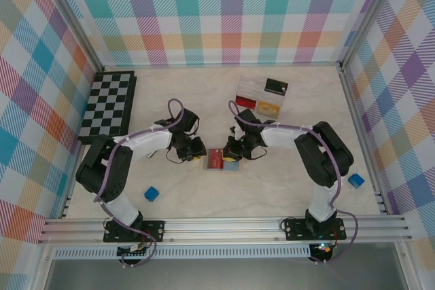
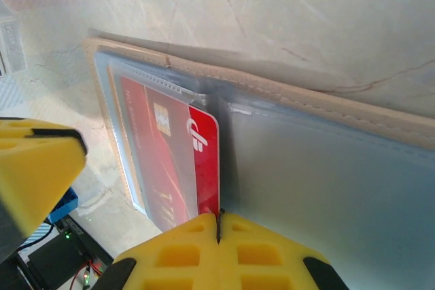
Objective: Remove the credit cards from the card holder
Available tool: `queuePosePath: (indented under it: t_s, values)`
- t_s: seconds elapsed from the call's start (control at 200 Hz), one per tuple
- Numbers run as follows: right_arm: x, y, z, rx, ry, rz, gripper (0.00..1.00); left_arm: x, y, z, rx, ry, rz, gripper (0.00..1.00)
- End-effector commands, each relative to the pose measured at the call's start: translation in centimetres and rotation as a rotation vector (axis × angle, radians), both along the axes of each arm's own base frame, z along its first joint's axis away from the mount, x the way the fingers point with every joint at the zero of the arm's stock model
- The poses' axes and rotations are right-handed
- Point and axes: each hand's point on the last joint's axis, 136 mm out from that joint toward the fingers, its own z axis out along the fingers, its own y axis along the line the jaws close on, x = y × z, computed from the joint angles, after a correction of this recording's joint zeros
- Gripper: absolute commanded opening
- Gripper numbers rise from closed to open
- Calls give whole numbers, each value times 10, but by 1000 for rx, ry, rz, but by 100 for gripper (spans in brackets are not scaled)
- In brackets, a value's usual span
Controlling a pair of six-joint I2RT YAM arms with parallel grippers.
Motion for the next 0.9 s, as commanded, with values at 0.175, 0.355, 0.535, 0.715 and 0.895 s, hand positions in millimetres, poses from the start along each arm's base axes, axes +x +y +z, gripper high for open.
queuePosePath:
  t_s: [0.175,0.355,0.535,0.715,0.895]
  values:
    - [-2,-2,-2,-11,9,21,0,5,-32,23,-173,-30,-65,12]
    - [-3,-2,-5,-17,13,25,0,4,-40,11,-164,2,-88,9]
    - [-3,-4,-8,-29,11,24,0,2,-36,-5,-120,41,-84,6]
    - [-4,-11,-9,-60,-1,23,0,-5,-21,-23,-30,81,-72,2]
    - [-4,-18,-6,-93,-26,19,0,-11,-12,-31,11,100,-70,0]
